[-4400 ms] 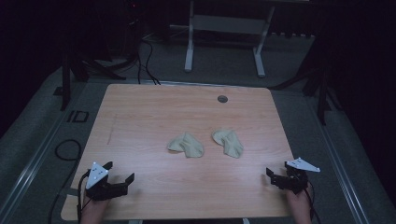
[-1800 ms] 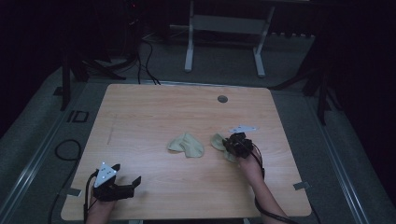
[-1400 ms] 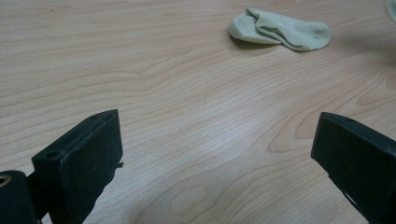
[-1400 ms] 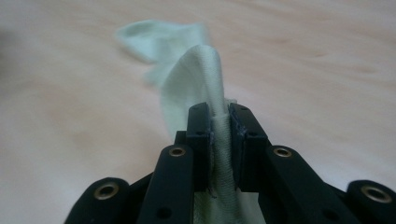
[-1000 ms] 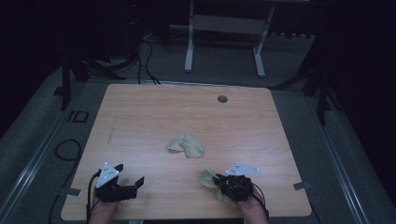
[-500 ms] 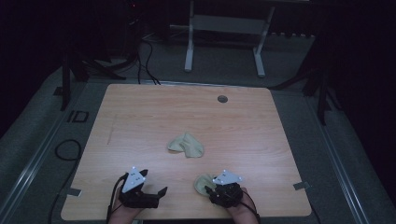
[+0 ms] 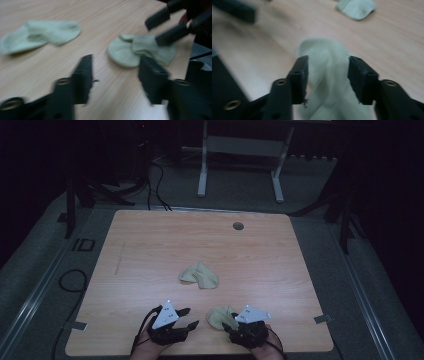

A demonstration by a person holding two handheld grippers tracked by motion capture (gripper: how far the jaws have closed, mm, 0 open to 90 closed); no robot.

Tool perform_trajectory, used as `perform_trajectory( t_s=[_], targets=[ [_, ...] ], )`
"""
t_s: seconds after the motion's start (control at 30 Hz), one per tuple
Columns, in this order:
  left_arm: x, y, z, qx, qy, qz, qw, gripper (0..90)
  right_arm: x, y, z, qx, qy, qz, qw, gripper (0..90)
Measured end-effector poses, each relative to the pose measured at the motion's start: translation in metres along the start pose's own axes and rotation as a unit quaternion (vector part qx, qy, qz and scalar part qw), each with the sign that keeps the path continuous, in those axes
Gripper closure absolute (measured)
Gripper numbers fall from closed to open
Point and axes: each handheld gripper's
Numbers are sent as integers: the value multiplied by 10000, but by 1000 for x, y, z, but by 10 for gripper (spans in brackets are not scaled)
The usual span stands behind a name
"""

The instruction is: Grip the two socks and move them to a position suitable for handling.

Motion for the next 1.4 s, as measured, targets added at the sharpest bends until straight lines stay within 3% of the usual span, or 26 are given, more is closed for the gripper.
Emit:
perform_trajectory(
  t_s=[0.03, 0.07, 0.2, 0.3, 0.43, 0.63, 0.7, 0.77, 0.8, 0.93, 1.07, 1.4],
  targets=[
    [3, 2, -4, 8, 22, 122, 9999, 593, -1, -2, 2, -36, -58, -32, 10000, 526],
    [8, 4, -9, 49, -33, 169, 9998, 734, 0, -7, 10, -147, -173, -24, 9997, 530],
    [31, 14, -18, 282, -378, 315, 9984, 826, 5, -9, 17, -120, -293, 28, 9995, 511],
    [52, 19, -18, 555, -819, 309, 9946, 845, 11, -8, 19, -25, -377, 53, 9993, 488],
    [70, 18, -13, 581, -1217, 319, 9904, 845, 15, -8, 20, -164, -410, 180, 9989, 530],
    [70, 15, -12, 571, -1282, 273, 9897, 859, 18, -11, 23, -248, -511, 167, 9982, 663],
    [70, 14, -11, 542, -1281, 273, 9899, 871, 18, -11, 22, -264, -518, 245, 9980, 789],
    [70, 14, -11, 536, -1273, 273, 9900, 877, 18, -10, 22, -267, -532, 281, 9978, 825],
    [70, 13, -11, 526, -1282, 282, 9899, 883, 13, -6, 20, -85, -495, 151, 9986, 839],
    [71, 13, -12, 537, -1325, 287, 9893, 887, -5, 5, 11, 131, -205, 141, 9996, 839],
    [70, 13, -11, 449, -1288, 295, 9902, 887, -24, 24, 5, 453, 88, 261, 9986, 836],
    [71, 12, -12, 458, -1319, 316, 9897, 890, -32, 77, 16, 1129, 65, 538, 9921, 785]
  ],
)
Point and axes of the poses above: each handheld gripper's, and its own axes: x roughly forward along the jaws, z roughly out of its underside, y roughly to its right, and after that the axes turned 9 degrees about x, right-handed
